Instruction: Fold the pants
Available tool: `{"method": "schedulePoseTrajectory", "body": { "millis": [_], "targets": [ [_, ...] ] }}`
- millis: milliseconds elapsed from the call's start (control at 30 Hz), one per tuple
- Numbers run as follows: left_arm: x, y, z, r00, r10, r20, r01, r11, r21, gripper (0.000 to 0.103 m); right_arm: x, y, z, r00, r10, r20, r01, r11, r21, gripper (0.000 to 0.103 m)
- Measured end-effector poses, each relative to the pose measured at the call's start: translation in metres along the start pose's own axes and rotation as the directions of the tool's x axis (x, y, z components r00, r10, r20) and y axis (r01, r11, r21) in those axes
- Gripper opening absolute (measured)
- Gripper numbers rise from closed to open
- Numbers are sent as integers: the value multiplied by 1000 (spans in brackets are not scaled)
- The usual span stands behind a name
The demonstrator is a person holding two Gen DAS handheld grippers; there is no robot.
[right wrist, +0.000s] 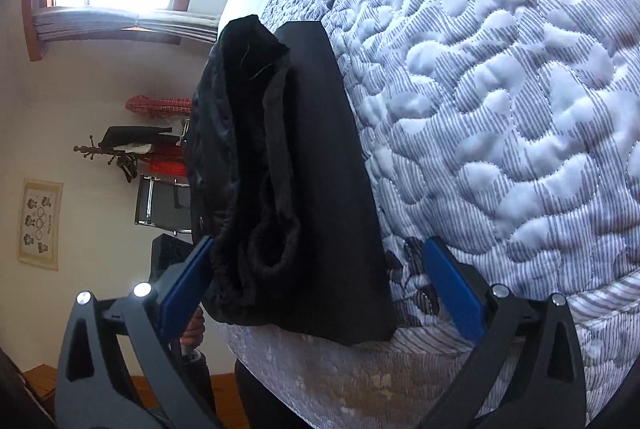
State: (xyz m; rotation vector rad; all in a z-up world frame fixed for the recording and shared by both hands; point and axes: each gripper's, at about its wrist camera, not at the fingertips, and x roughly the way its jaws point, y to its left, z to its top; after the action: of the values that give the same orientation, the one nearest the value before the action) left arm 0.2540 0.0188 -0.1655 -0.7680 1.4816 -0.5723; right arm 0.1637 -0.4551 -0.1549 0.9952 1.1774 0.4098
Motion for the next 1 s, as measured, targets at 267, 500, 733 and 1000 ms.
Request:
{"method": "schedulePoseTrajectory", "body": {
  "millis": [267,500,733,1000],
  "targets": [
    [9,-4,-3,1000,-16,-2,16,999,29,99,25,28,-7,997,-28,-66,19,990,-137,86],
    [1,-2,-8,998,0,66,-1,1000,13,85,23,62,-13,991,-127,39,133,957,-259,42],
    [-15,8,-6,994,-46,101,46,999,1,63,39,104,-11,985,-143,96,167,927,-335,38],
    [-44,13,7,982,-43,186,41,999,12,54,65,151,-1,986,-118,118,156,901,-404,36]
  ]
}}
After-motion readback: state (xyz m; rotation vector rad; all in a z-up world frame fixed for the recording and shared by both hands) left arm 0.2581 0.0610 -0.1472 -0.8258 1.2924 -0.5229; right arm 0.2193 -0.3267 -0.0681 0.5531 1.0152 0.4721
